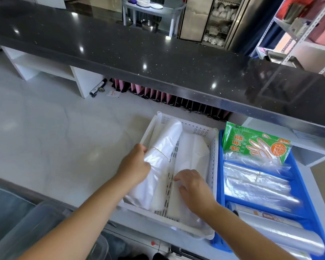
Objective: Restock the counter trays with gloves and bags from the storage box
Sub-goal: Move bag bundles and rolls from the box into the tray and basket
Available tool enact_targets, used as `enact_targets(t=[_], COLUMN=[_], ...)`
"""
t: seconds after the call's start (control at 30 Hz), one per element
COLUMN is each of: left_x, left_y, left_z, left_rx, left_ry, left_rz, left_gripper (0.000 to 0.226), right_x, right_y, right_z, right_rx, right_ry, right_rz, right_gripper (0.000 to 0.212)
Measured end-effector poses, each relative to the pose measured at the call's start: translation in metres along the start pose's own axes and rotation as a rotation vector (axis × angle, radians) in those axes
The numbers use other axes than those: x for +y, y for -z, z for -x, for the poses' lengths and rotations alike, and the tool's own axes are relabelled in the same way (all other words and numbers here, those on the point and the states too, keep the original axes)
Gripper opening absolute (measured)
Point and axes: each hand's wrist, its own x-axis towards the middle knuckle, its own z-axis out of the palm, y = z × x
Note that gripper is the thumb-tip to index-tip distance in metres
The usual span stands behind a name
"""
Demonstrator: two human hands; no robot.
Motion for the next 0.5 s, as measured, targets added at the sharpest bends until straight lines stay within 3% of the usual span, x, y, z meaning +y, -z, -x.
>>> enact_targets(t=[0.1,0.2,0.37,0.5], left_x=[-0.008,-0.012,-0.008,0.005], left_y=[0.017,0.02,0.01,-0.006], left_z=[-0.006,-0.006,0.001,0.005], left_rx=[0.053,0.052,0.037,0.012], left_ry=[-0.016,0.017,0.03,0.048], left_rz=[-0.038,-0.01,0.112,0.248], left_gripper=[0.029,0.022,0.02,0.015], right_x=[0.003,0.008,0.015,0.02], right_y=[0.008,0.017,0.025,0.032], right_z=[-0.013,-0.027,-0.039,-0.042], right_rx=[-0.096,-0.238,-0.212,-0.176], right_ry=[0.328,0.465,0.676,0.716], right_rz=[0.262,0.409,0.593,0.693], right_gripper=[0.046,0.063,0.044,0.03])
